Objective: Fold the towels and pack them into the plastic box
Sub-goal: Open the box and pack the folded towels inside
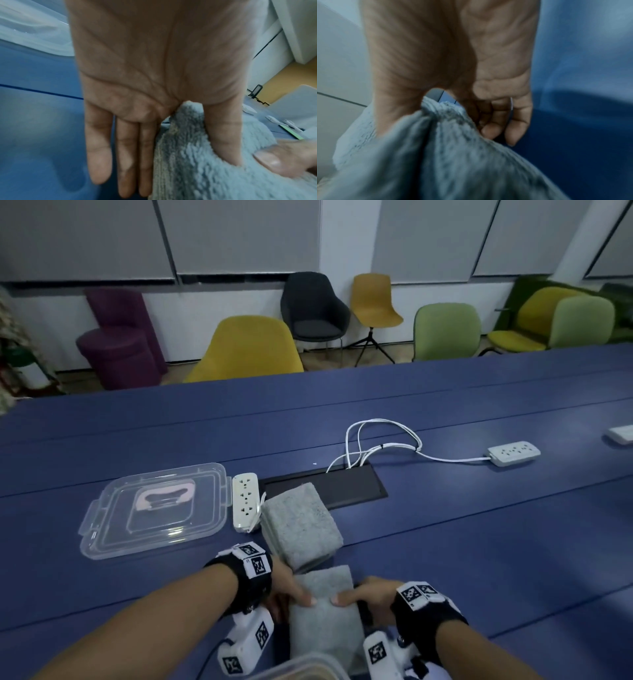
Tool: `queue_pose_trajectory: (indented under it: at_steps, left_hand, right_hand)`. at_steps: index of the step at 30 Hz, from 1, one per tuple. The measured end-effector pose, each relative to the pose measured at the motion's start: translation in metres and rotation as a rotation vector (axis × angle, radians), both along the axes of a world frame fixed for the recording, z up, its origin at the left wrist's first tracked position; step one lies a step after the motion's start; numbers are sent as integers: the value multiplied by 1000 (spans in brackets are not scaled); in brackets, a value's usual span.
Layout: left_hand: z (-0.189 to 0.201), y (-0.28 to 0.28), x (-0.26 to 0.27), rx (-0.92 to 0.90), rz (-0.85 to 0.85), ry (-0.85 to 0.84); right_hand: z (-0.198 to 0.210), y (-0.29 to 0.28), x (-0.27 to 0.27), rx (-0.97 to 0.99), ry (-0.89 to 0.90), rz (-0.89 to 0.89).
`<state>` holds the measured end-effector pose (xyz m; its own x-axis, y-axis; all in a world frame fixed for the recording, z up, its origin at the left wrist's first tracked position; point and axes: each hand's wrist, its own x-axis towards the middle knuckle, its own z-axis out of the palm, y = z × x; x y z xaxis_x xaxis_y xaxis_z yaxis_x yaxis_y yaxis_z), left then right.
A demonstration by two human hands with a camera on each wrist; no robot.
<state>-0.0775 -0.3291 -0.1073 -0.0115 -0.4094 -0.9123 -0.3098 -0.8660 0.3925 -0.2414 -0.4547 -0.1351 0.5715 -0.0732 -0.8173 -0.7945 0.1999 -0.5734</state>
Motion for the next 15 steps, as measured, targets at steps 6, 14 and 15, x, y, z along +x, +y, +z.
queue_pose_trajectory:
  at_steps: [6, 14, 15]
  left_hand:
    - [20, 2, -2, -110, -22, -35]
    - [115, 14, -21, -373, 65, -113]
    - [130, 19, -25, -448, 113, -122]
  right_hand:
    - [30, 5, -6, -70, -144, -59]
    - [138, 8, -24, -255, -444, -114]
    - [149, 10, -27, -253, -480, -118]
